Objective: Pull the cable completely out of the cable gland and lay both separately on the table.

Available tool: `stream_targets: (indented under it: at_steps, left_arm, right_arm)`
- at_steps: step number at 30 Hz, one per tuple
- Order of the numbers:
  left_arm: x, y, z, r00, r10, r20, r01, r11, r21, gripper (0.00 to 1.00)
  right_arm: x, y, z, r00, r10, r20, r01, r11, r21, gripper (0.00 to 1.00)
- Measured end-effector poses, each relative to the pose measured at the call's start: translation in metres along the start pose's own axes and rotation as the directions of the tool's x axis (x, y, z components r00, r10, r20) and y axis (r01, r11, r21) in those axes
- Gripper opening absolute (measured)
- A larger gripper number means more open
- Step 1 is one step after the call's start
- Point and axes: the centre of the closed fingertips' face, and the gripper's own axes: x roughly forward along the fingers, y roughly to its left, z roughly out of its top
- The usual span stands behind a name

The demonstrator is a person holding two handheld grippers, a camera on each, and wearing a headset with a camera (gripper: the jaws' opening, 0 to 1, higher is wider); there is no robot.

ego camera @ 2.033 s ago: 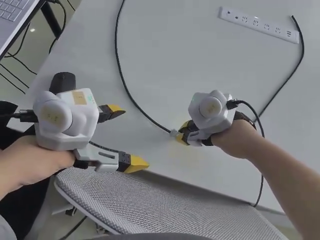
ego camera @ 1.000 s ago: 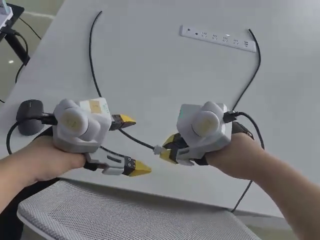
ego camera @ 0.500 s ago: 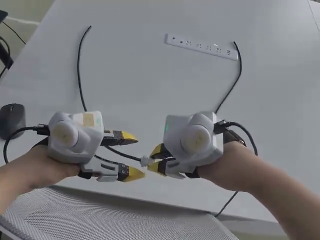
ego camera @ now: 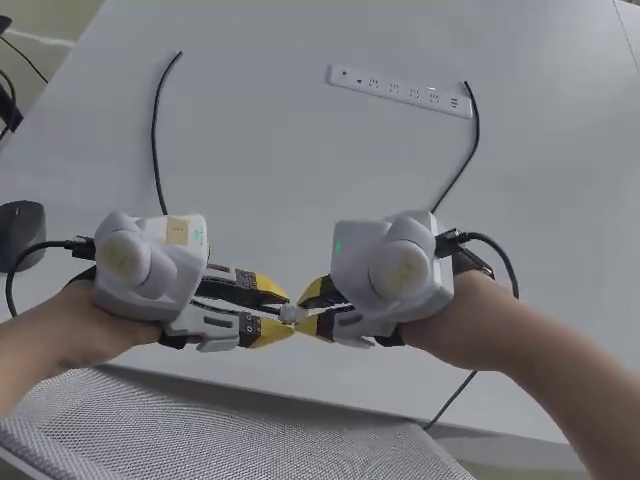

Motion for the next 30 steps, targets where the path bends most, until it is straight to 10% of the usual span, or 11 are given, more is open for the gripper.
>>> stream_targets:
  at_steps: [30]
  left_arm:
    - [0.011, -0.018, 0.009, 0.9991, 0.002, -0.043, 0.001, 0.999, 0.054, 0.16]
  right_arm:
    - [-0.013, 0.011, -0.008, 0.9999, 0.007, 0.014, -0.006, 0.995, -0.101, 0.06]
